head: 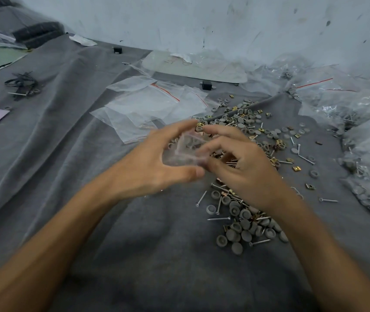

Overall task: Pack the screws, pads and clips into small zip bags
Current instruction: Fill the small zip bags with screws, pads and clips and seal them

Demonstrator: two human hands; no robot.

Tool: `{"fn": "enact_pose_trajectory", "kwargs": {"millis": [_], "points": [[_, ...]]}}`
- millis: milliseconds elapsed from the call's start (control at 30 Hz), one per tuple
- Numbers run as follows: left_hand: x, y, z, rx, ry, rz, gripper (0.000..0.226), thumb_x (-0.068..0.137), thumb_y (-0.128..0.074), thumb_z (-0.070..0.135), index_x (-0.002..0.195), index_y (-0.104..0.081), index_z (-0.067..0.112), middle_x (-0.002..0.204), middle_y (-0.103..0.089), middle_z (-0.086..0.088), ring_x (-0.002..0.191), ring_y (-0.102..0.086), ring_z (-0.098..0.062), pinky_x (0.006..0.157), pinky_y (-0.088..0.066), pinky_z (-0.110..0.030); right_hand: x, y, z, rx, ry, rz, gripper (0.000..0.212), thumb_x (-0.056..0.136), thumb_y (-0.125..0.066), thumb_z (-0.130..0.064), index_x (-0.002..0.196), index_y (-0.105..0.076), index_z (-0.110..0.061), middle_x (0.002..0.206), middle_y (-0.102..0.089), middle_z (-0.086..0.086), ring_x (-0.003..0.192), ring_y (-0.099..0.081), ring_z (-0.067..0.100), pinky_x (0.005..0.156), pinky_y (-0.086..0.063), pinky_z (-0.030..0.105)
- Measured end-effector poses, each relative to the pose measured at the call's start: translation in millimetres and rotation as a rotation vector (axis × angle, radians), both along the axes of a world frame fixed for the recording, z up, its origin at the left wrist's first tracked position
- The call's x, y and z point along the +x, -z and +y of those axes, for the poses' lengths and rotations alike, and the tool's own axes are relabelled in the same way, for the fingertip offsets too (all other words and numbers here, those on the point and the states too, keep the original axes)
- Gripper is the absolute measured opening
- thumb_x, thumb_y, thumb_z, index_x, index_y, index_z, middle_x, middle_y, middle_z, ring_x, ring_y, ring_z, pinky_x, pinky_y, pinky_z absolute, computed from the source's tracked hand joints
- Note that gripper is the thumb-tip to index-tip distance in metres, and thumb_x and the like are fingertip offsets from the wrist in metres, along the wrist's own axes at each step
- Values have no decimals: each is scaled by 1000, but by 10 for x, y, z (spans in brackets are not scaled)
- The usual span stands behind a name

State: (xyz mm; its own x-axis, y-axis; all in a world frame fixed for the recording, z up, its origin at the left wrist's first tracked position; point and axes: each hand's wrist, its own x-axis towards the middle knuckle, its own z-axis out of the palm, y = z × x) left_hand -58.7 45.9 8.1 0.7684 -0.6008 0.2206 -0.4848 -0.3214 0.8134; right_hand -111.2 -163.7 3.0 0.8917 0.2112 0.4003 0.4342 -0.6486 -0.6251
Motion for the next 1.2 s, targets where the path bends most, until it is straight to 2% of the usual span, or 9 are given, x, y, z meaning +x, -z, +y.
{"fn": "enact_pose_trajectory", "kwargs": {"millis": [100,167,233,433,533,700,867,967,1200], "points": [[72,-39,62,-182,-149,50,65,74,-81,43,131,-59,22,120,-65,12,106,-63,5,93,-50,-15,11,-86,-24,176,13,34,10,92,-73,-25,92,-75,-15,126,-65,-6,119,-58,-1,84,-53,24],[87,-60,59,-318,-162,84,37,76,-76,32,106,-68,12,94,-69,3,86,-63,-7,82,-53,-19,1,-135,-28,305,-27,63,12,91,-75,-22,89,-74,-10,88,-71,-6,81,-64,0,66,-51,20],[67,-58,38,-382,-108,127,22,78,-74,27,93,-70,12,81,-68,5,78,-59,-9,74,-50,-15,-19,-170,-23,362,-49,60,13,90,-75,-20,88,-74,-7,73,-68,9,62,-57,6,56,-47,17],[14,-78,-10,-487,-71,179,17,80,-72,22,93,-70,11,83,-72,1,80,-64,-10,80,-53,-21,-63,-281,-66,393,-32,99,13,78,-79,-27,89,-75,-20,73,-72,-14,64,-63,-5,59,-48,11],[-19,-105,-16,-518,-87,155,14,79,-72,21,91,-71,12,82,-73,4,80,-64,-8,78,-53,-19,-90,-331,-75,391,-31,96,14,76,-80,-30,89,-76,-24,77,-75,-13,68,-67,-3,61,-50,11],[-105,-119,-60,-518,-117,103,16,82,-70,24,90,-70,11,90,-69,-22,84,-57,-27,82,-50,-48,-111,-371,-69,364,-11,61,8,84,-79,-28,89,-75,-23,80,-76,-5,69,-67,2,61,-52,15],[-183,-56,-153,-477,-86,13,6,93,-66,22,88,-64,19,76,-58,7,70,-50,-7,65,-42,-19,-124,-353,-62,288,69,51,29,83,-82,-36,106,-65,-30,97,-74,-9,89,-70,3,74,-52,19],[-205,-22,-188,-454,-61,-13,5,93,-61,24,89,-63,22,77,-59,13,70,-51,-4,66,-42,-17,-144,-364,-17,83,126,-41,39,83,-75,-46,118,-64,-34,108,-69,-17,107,-64,0,88,-48,14],[-232,8,-202,-449,-23,-32,5,93,-64,25,91,-65,29,85,-68,1,76,-57,-19,71,-46,-22,-189,-437,79,18,111,-94,6,85,-73,-31,86,-71,-25,83,-69,-13,85,-66,10,75,-51,24]]}}
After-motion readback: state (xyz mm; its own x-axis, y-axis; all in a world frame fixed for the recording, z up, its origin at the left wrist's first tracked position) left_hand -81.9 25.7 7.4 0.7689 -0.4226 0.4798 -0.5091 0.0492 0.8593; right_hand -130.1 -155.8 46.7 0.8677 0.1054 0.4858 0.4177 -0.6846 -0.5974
